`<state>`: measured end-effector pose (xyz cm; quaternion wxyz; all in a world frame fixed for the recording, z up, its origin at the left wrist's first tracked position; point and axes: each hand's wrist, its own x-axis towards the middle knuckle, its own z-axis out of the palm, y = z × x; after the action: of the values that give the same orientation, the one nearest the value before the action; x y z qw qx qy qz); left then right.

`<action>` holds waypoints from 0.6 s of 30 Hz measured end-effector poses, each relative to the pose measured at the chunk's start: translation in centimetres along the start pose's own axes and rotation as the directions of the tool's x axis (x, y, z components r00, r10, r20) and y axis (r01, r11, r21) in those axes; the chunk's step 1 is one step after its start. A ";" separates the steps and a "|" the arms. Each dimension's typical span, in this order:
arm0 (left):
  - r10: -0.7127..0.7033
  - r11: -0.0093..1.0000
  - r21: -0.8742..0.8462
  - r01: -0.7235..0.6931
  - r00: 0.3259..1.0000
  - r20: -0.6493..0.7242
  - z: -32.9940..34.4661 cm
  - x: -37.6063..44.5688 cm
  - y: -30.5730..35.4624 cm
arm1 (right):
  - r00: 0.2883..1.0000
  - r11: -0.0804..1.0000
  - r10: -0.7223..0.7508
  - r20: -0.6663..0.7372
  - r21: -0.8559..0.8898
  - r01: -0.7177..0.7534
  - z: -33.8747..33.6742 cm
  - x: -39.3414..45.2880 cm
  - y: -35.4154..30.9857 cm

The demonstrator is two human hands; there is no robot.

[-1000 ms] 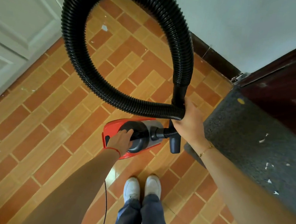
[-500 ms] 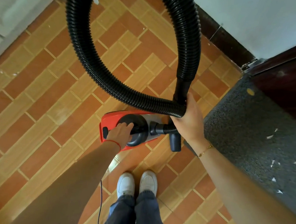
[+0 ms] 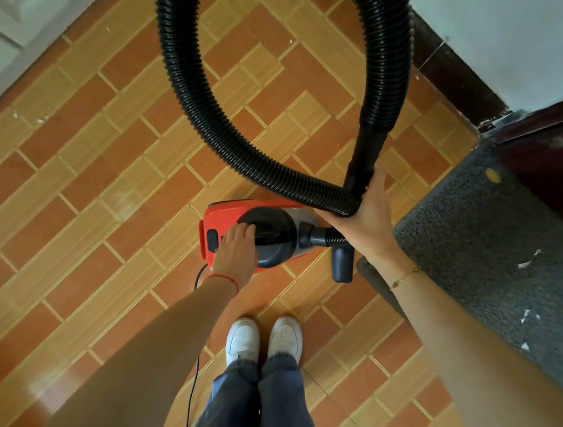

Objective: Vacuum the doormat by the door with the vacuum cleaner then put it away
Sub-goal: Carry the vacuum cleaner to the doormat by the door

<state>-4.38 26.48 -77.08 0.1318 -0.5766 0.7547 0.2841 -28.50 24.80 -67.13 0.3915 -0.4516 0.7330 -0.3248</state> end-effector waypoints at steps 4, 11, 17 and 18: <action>-0.089 0.992 -0.086 0.090 0.996 0.017 0.6 -1.8 -1.5 | 1.000 1.000 0.015 0.019 0.014 -0.015 0.1 -0.1 0.3; -0.315 0.921 -0.219 0.321 0.947 0.063 2.0 -2.6 -4.1 | 1.000 0.999 -0.006 0.027 -0.039 0.007 1.1 -0.2 0.5; -0.273 0.930 -0.194 0.311 0.941 0.199 4.5 -2.1 -6.8 | 0.999 0.999 -0.013 0.040 -0.050 0.015 2.0 0.2 0.8; -0.256 0.938 -0.187 0.293 0.946 0.198 4.8 -1.9 -6.9 | 0.999 0.999 -0.019 0.048 -0.045 0.021 2.2 0.2 0.8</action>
<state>2.12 29.53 -81.87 0.1714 -0.6610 0.6173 0.3907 -27.00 24.69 -68.94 0.3953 -0.4754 0.7260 -0.3011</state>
